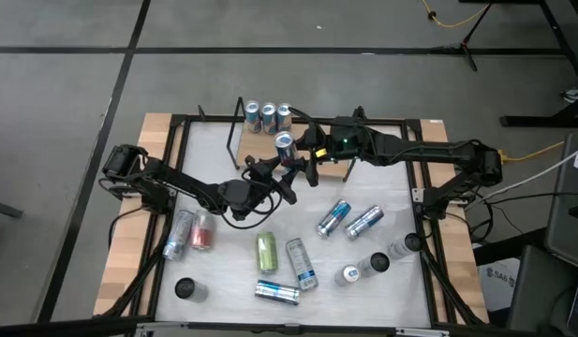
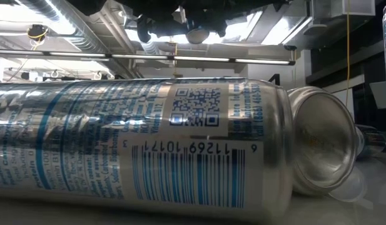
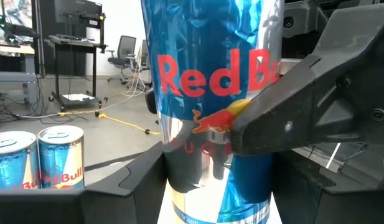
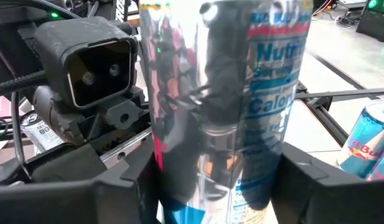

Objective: Place canned beverage on shelf
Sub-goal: Put the blue soda can on the shelf aligned with the other blue soda can

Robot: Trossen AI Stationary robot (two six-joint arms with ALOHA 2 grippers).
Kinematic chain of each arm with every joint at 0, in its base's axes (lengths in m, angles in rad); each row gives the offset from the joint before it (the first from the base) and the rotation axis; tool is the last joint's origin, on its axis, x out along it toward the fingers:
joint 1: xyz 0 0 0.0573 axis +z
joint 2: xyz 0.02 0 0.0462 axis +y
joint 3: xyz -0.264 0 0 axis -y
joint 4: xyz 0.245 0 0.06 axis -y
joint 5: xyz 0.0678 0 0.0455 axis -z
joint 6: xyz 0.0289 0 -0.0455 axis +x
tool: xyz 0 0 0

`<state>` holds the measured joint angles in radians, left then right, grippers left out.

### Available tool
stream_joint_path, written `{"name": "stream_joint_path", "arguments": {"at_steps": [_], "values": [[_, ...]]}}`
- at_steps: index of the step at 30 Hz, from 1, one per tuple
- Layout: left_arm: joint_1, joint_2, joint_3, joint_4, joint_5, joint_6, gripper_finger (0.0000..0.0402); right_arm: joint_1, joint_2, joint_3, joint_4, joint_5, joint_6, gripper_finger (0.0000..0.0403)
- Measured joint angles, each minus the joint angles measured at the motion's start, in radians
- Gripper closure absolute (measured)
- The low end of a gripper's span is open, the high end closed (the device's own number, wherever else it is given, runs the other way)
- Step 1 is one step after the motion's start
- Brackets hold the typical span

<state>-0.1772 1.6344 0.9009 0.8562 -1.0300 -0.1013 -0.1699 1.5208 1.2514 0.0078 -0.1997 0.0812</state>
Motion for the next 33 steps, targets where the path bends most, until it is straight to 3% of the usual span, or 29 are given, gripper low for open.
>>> {"name": "stream_joint_path", "arguments": {"at_steps": [9, 21, 33], "values": [[0.0, 0.0, 0.0, -0.002, 0.001, 0.005, 0.0171, 0.0, 0.0, 0.0, 0.0, -0.001, -0.007, 0.0189], [-0.013, 0.0, 0.001, -0.008, 0.003, 0.011, 0.0055, 0.0, 0.0, 0.019, -0.044, -0.041, -0.053, 0.0191], [-0.107, -0.045, 0.001, -0.013, -0.063, 0.203, 0.0051, -0.001, -0.009, 0.188, -0.314, -0.041, -0.216, 0.0191]]}}
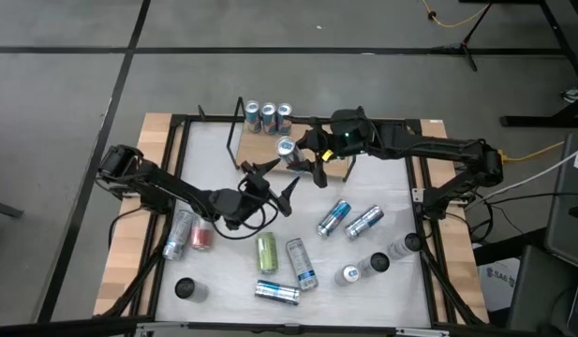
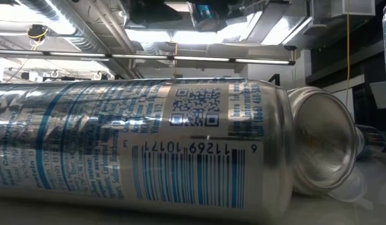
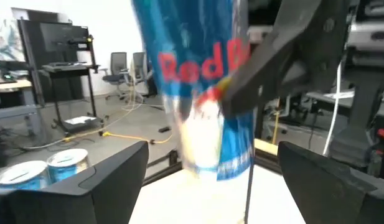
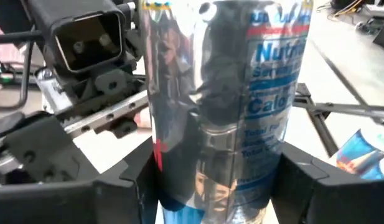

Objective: Place canned beverage on shelf
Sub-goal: Put the blue soda can on the shelf aligned with the other blue soda can

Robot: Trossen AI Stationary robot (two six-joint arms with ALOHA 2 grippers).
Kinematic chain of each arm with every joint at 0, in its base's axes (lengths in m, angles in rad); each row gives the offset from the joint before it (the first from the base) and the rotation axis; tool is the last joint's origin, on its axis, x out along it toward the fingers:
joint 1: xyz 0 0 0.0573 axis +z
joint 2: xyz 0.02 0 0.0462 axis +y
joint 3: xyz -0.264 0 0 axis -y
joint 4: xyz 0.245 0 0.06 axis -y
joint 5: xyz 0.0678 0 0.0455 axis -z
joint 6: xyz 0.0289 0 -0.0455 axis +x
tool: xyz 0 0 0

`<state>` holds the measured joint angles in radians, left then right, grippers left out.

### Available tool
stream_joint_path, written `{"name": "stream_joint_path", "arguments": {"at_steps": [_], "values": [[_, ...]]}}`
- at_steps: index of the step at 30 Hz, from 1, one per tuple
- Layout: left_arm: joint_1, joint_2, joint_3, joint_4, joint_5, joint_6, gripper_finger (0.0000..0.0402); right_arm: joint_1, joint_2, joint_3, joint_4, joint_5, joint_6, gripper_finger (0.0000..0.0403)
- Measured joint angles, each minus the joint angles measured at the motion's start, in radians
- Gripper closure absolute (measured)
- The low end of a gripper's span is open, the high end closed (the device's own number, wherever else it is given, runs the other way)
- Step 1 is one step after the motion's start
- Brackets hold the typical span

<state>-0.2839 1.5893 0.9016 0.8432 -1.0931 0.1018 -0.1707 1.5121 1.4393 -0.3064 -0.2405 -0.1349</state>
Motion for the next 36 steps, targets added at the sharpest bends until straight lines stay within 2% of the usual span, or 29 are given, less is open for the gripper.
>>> {"name": "stream_joint_path", "arguments": {"at_steps": [7, 14, 17, 23, 26, 30, 36], "values": [[-0.054, -0.089, 0.0, 0.003, -0.05, 0.085, 0.0051, 0.0, 0.0, 0.057, -0.154, -0.018, -0.058, 0.0191], [-0.085, -0.219, 0.0, 0.0, -0.035, 0.203, 0.0051, 0.0, 0.0, 0.058, -0.246, -0.157, -0.067, 0.0185], [-0.086, -0.267, 0.0, -0.001, 0.04, 0.222, 0.0051, 0.001, 0.0, 0.058, -0.278, -0.215, -0.074, 0.0184], [-0.063, -0.3, 0.0, -0.006, 0.312, 0.207, 0.0051, 0.001, 0.005, 0.058, -0.289, -0.321, -0.073, 0.0183], [-0.037, -0.302, 0.0, -0.043, 0.41, 0.143, 0.0051, 0.001, 0.014, 0.058, -0.286, -0.349, -0.073, 0.0183], [0.0, -0.299, 0.0, -0.178, 0.478, 0.003, 0.0051, 0.002, 0.04, 0.058, -0.297, -0.356, -0.044, 0.0183], [0.033, -0.3, 0.0, -0.337, 0.509, -0.141, 0.0051, 0.001, 0.084, 0.058, -0.295, -0.399, -0.019, 0.0182]]}}
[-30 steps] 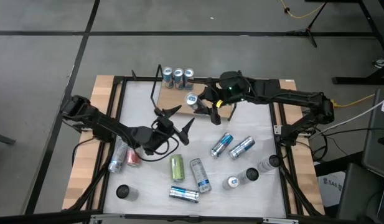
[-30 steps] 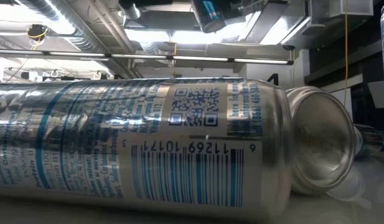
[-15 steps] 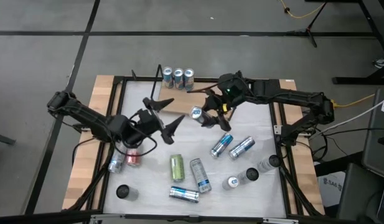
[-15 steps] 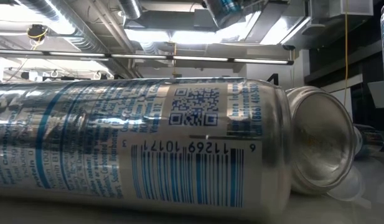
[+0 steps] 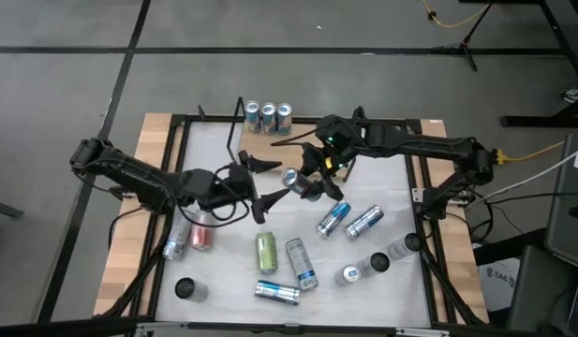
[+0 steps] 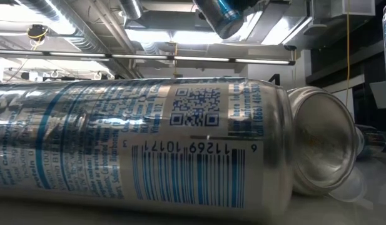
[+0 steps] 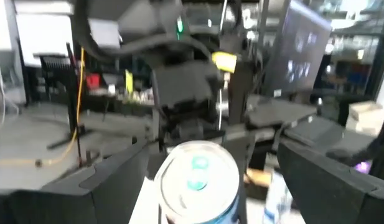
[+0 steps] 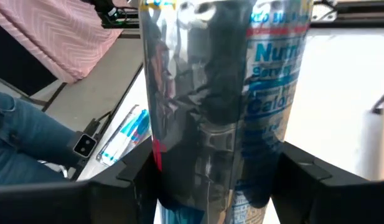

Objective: Place canned beverage on shelf
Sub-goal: Put the blue soda can on the shelf aligned with the other blue soda can

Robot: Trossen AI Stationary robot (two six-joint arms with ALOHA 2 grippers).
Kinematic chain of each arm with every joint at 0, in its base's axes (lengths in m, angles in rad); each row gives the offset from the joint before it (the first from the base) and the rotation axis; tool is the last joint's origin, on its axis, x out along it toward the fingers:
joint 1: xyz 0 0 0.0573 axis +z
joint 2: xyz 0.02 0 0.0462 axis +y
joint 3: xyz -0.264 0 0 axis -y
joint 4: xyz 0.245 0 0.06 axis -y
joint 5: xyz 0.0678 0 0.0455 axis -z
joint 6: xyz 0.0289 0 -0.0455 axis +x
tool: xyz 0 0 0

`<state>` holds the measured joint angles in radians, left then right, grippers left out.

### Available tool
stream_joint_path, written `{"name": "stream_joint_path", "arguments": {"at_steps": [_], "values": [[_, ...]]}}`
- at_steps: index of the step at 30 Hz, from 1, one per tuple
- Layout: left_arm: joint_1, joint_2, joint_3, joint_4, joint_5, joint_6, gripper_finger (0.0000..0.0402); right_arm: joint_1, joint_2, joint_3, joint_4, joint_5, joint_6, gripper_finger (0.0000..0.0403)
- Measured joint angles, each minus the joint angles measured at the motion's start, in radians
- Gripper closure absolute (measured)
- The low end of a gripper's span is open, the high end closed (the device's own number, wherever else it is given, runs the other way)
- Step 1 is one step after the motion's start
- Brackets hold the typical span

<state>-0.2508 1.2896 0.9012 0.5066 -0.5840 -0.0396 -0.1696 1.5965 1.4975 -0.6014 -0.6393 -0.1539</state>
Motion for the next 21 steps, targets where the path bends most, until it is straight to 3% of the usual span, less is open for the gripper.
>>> {"name": "stream_joint_path", "arguments": {"at_steps": [6, 11, 21], "values": [[0.022, 0.0, 0.0, -0.118, 0.012, -0.103, 0.0051, 0.0, 0.024, 0.0, 0.004, -0.008, 0.003, 0.0182], [0.052, 0.0, 0.0, -0.182, 0.09, -0.171, 0.0051, 0.0, 0.026, 0.0, 0.008, -0.007, 0.003, 0.0182], [0.089, 0.0, 0.0, -0.186, 0.142, -0.217, 0.0051, 0.0, 0.026, -0.001, 0.009, 0.009, 0.003, 0.0182]]}}
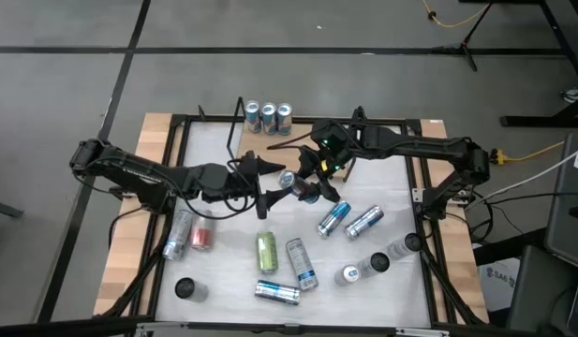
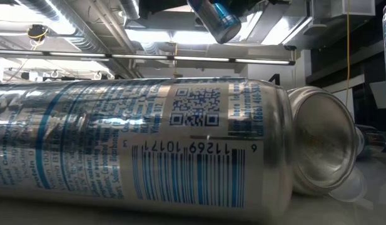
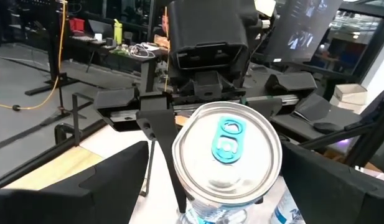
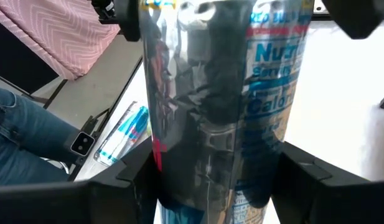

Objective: Place canned beverage on shelf
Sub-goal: Put the blue soda can on the shelf aligned with the other blue soda can

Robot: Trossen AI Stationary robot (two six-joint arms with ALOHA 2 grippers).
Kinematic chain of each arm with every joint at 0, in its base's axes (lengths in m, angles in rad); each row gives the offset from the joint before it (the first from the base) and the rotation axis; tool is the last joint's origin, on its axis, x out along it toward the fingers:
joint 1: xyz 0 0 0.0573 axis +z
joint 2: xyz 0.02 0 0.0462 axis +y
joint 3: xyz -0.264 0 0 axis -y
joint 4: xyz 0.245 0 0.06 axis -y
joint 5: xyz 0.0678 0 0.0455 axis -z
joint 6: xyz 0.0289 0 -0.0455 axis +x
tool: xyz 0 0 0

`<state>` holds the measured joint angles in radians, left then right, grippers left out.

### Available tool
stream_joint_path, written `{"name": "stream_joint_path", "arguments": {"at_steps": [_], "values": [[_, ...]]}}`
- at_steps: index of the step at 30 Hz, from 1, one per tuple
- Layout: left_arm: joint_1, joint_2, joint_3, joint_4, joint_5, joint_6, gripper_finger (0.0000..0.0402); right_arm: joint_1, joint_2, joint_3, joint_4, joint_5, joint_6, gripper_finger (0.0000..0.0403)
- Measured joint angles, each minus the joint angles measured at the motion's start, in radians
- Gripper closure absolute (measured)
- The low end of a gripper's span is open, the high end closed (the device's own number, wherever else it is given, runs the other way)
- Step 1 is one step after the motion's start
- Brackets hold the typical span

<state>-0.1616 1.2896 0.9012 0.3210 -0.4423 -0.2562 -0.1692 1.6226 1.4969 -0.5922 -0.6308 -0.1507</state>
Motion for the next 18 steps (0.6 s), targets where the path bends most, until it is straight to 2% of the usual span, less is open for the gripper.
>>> {"name": "stream_joint_path", "arguments": {"at_steps": [18], "values": [[0.0, 0.03, 0.0, 0.013, 0.053, 0.004, 0.0051, 0.0, 0.0, 0.0, 0.0, -0.001, 0.0, 0.0182]]}}
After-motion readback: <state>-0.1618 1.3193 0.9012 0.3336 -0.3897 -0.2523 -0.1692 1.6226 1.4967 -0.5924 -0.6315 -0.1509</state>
